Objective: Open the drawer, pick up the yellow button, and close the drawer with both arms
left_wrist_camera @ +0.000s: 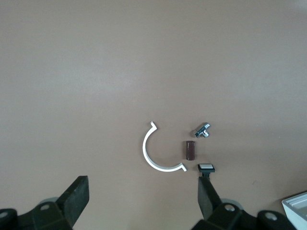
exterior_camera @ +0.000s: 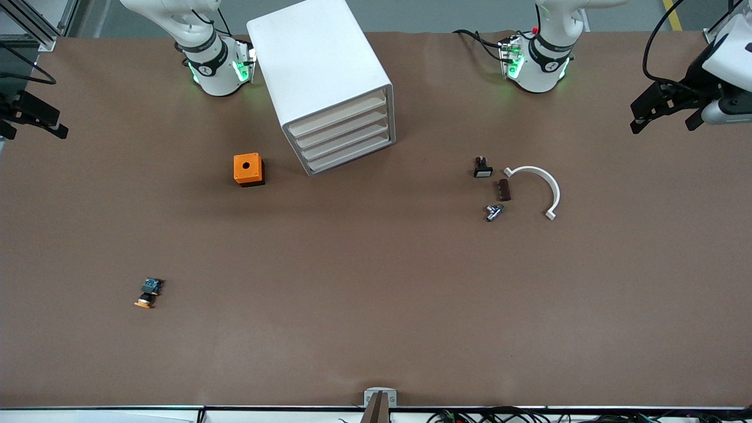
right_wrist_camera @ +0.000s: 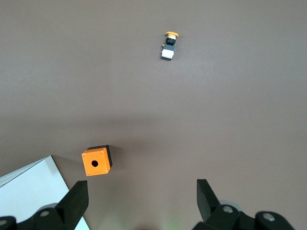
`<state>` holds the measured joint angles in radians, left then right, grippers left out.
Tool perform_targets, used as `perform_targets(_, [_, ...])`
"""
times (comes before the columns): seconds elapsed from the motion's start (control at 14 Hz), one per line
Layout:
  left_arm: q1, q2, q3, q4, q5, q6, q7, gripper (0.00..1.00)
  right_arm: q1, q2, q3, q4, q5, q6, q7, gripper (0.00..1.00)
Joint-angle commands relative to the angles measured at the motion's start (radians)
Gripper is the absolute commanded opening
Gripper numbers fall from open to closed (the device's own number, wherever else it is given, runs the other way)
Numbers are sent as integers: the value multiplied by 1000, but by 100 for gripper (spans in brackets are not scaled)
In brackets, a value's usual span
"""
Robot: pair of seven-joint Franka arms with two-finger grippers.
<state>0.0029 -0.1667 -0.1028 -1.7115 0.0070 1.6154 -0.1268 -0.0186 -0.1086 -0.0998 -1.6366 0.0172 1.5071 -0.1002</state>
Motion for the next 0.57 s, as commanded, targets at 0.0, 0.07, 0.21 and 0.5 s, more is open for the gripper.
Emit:
perform_targets(0.0, [8, 29, -3, 36, -18, -15, 24, 100, -4, -29, 3, -26, -3, 10, 2, 100])
perform_targets(0.07, [8, 30, -5, 36, -18, -15, 23, 100, -4, -29, 3, -26, -3, 16, 2, 100])
perform_targets(0.21, [6, 45, -5, 50, -24, -29, 21, 100, -4, -29, 3, -26, -3, 21, -1, 100])
perform_targets(0.5, [6, 65, -5, 82, -25, -49, 19, 100, -7, -29, 3, -26, -3, 27, -3, 100])
